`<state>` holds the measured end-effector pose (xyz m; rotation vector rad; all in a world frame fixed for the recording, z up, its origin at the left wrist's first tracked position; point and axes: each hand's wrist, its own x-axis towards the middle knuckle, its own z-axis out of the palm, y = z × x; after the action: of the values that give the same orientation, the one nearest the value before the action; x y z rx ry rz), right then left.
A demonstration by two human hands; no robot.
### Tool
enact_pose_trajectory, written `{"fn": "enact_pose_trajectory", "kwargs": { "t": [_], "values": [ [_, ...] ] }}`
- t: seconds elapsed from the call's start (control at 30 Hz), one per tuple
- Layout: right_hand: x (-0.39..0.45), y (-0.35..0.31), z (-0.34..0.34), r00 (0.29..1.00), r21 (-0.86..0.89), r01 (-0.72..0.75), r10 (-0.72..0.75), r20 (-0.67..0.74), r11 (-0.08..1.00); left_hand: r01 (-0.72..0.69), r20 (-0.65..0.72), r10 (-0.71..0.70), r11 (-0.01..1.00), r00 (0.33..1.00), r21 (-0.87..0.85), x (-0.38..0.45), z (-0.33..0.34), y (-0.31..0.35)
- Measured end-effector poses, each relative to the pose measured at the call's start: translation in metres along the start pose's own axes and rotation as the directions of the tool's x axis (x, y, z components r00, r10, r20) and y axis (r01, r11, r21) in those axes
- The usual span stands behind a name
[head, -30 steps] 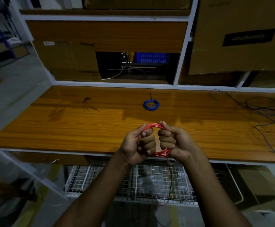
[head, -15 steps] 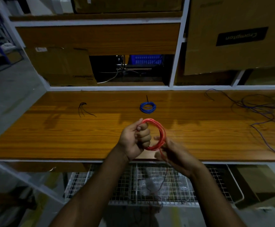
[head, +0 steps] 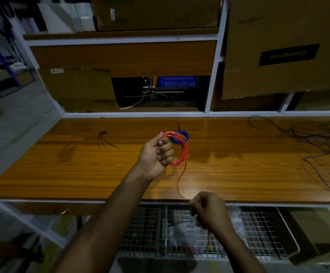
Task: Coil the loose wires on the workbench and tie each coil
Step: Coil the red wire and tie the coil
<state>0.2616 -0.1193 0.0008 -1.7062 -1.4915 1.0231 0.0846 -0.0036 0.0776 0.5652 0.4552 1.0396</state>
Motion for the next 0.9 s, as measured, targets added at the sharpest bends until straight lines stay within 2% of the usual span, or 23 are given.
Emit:
{"fn": "enact_pose_trajectory", "kwargs": {
  "t": [0.07, 0.1, 0.17, 0.23, 0.3, 0.33, 0.4, 0.47, 0.6, 0.67, 0.73, 0.77, 0.8, 0.87, 0.9],
  "values": [
    [-0.009, -0.027, -0.01, 0.975, -0.262, 0.157, -0.108, 0.192, 0.952, 0.004, -0.017, -0.003, 1.0, 1.0, 0.025, -0.001, 0.0, -0.002],
    [-0.013, -0.039, -0.017, 0.948, -0.328, 0.262, -0.178, 0.266, 0.907, 0.005, -0.025, -0.004, 0.999, 1.0, 0.037, -0.002, 0.0, -0.002],
    [-0.019, -0.063, -0.03, 0.878, -0.333, 0.451, -0.346, 0.331, 0.828, 0.012, -0.036, -0.01, 0.998, 0.999, 0.065, -0.004, -0.001, -0.004],
    [-0.021, -0.085, -0.043, 0.818, -0.251, 0.566, -0.497, 0.291, 0.785, 0.023, -0.042, -0.019, 0.994, 0.999, 0.108, -0.005, 0.002, -0.008],
    [-0.016, -0.099, -0.05, 0.759, -0.205, 0.651, -0.628, 0.17, 0.731, 0.035, -0.041, -0.03, 0.991, 0.999, 0.129, -0.007, 0.007, -0.014],
    [-0.013, -0.104, -0.052, 0.755, -0.19, 0.654, -0.646, 0.108, 0.732, 0.037, -0.044, -0.032, 0.991, 0.999, 0.131, -0.007, 0.009, -0.017],
    [-0.009, -0.11, -0.056, 0.797, -0.121, 0.599, -0.604, -0.015, 0.792, 0.024, -0.055, -0.016, 0.989, 0.998, 0.144, -0.009, 0.012, -0.021],
    [-0.008, -0.11, -0.063, 0.817, 0.038, 0.574, -0.569, -0.093, 0.818, 0.0, -0.067, 0.009, 0.991, 0.998, 0.133, -0.011, 0.011, -0.021],
    [-0.012, -0.095, -0.082, 0.88, 0.455, 0.455, -0.466, -0.095, 0.766, -0.029, -0.074, 0.032, 0.999, 0.997, 0.029, -0.017, 0.004, -0.011],
    [-0.01, -0.083, -0.09, 0.916, 0.556, 0.399, -0.334, -0.22, 0.729, -0.046, -0.107, 0.045, 0.999, 0.993, -0.005, -0.018, -0.001, -0.006],
    [-0.004, -0.073, -0.094, 0.921, 0.667, 0.354, -0.122, -0.369, 0.655, -0.059, -0.127, 0.056, 0.998, 0.99, -0.017, -0.02, -0.005, -0.001],
    [0.0, -0.069, -0.096, 0.892, 0.678, 0.36, -0.025, -0.45, 0.641, -0.063, -0.134, 0.06, 0.998, 0.989, -0.014, -0.02, -0.006, -0.001],
    [0.004, -0.064, -0.095, 0.844, 0.644, 0.366, 0.051, -0.533, 0.672, -0.063, -0.135, 0.061, 0.998, 0.989, -0.012, -0.021, -0.006, -0.001],
    [0.011, -0.053, -0.093, 0.747, 0.471, 0.316, 0.091, -0.659, 0.823, -0.063, -0.132, 0.062, 0.998, 0.989, -0.003, -0.021, -0.003, -0.001],
    [0.013, -0.047, -0.091, 0.737, 0.342, 0.249, 0.052, -0.674, 0.906, -0.068, -0.131, 0.068, 0.998, 0.989, 0.004, -0.021, -0.001, -0.001]
  ]
}}
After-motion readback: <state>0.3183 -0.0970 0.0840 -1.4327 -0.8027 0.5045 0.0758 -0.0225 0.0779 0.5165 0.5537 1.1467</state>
